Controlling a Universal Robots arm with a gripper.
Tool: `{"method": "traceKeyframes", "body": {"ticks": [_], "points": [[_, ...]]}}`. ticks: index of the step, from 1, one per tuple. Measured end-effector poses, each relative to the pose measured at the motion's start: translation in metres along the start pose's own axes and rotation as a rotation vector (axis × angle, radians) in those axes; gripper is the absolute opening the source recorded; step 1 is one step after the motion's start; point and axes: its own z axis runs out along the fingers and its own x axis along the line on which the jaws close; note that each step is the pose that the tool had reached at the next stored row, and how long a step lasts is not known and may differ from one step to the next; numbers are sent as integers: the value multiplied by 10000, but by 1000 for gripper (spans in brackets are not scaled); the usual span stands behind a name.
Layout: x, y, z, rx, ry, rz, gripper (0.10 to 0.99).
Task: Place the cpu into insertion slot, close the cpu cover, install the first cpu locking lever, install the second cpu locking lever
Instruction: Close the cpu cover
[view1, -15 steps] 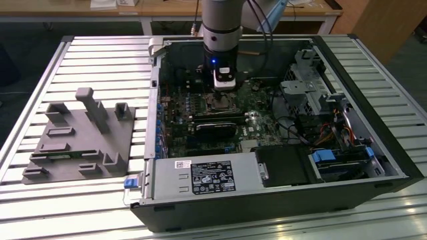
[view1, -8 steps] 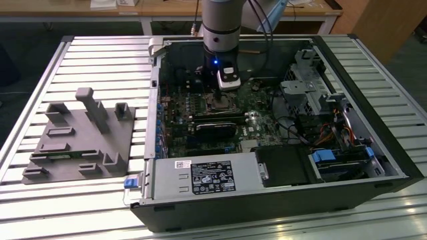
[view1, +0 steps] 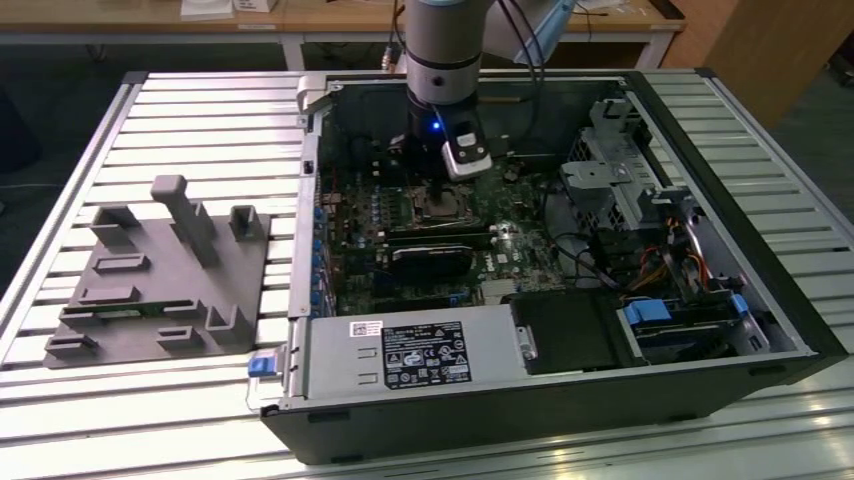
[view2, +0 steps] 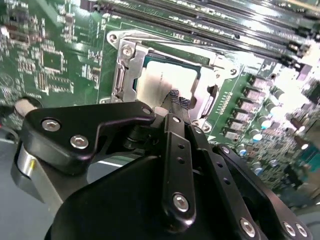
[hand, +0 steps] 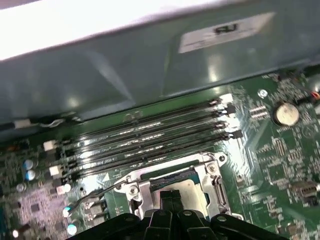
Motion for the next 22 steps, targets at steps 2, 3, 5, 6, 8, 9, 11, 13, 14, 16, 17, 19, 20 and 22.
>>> {"method": "traceKeyframes", "body": {"ticks": [2, 3, 5, 6, 8, 9, 11, 13, 14, 16, 17, 19, 20, 22], "points": [[0, -1, 1, 4, 19, -359, 106], [0, 0, 2, 6, 28, -551, 106], [0, 0, 3, 13, 45, -910, 106], [0, 0, 4, 18, 53, -1089, 106], [0, 0, 5, 40, 65, -1430, 106], [0, 0, 6, 77, 65, -1571, 106], [4, -2, 5, 285, 33, -1707, 106], [8, -5, 6, 416, 9, -1758, 106], [10, -8, 4, 445, 5, -1784, 106], [21, -18, 4, 447, -1, -1836, 106], [32, -24, 3, 445, -7, -1859, 106], [62, -40, 3, 442, -15, -1897, 106], [76, -47, 3, 440, -17, -1917, 106], [102, -60, 3, 437, -20, -1966, 106]]}}
